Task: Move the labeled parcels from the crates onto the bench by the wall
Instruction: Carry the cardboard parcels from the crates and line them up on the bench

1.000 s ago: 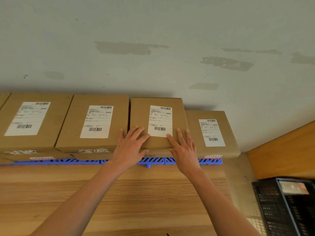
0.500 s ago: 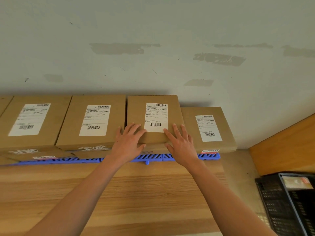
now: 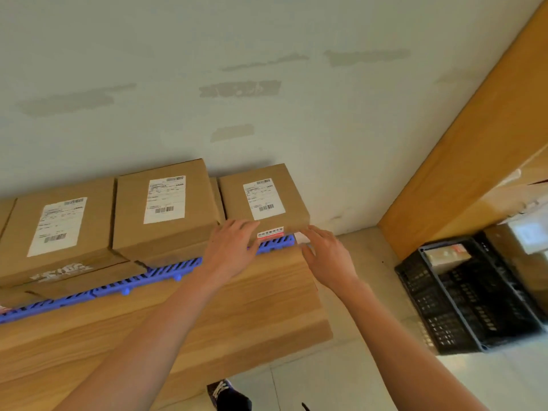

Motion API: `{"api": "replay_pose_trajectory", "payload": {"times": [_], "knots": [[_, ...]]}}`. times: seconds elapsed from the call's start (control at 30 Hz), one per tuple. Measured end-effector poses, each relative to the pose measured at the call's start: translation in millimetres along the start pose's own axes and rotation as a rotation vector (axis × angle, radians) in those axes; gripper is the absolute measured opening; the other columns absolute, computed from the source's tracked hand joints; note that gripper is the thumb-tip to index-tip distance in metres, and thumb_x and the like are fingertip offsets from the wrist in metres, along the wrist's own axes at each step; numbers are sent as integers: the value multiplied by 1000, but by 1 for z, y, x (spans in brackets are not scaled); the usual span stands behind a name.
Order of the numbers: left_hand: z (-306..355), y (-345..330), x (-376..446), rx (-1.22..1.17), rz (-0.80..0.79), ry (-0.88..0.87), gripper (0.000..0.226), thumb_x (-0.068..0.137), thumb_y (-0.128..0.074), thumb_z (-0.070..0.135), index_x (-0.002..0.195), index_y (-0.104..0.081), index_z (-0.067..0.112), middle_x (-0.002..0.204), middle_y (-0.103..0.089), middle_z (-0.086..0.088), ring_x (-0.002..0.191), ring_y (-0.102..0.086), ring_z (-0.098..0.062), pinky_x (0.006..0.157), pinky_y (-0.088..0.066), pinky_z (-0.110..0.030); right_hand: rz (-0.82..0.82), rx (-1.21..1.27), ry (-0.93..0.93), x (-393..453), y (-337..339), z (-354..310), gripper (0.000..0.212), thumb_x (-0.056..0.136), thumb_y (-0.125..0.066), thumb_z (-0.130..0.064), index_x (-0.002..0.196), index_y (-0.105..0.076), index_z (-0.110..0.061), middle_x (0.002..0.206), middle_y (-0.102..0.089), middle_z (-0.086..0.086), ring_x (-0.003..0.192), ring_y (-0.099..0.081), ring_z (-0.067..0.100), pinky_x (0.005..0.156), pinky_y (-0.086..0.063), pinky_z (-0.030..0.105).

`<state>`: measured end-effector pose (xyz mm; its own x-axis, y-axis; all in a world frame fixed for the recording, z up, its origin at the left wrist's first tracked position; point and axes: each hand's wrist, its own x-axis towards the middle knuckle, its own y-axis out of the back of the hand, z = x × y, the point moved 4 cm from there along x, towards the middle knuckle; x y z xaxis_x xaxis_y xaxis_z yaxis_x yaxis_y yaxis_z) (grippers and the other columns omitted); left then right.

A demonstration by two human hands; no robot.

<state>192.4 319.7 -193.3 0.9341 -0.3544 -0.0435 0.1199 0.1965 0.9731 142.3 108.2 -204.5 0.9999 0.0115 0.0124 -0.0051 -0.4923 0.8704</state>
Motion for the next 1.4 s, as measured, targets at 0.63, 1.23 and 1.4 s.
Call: {"api": "replay_pose_trajectory", "payload": {"times": [0.63,1.23,1.4], "knots": [[451,-142,88,-53,-336,-548,50,103,-49,41,151,-44,27,153,-46,3,140,-41,-17,112,-35,-37,146,91,-772,-223,163,383,29,103,-50,-27,129,-63,-21,131,-59,-1,126,-52,22,101,-49,40],[662,-404,326,-123,-822,-425,50,100,-55,43,148,-44,35,153,-45,6,140,-40,-16,111,-39,-40,82,445,-1203,-138,129,707,48,102,-52,-24,149,-45,-24,148,-50,-6,136,-47,17,110,-39,32],[674,-511,373,-245,-908,-232,51,99,-59,40,148,-45,35,152,-46,6,140,-40,-17,112,-39,-45,55,608,-1237,-104,51,794,54,99,-55,-22,151,-41,-27,151,-49,-4,127,-56,15,109,-46,36]]}}
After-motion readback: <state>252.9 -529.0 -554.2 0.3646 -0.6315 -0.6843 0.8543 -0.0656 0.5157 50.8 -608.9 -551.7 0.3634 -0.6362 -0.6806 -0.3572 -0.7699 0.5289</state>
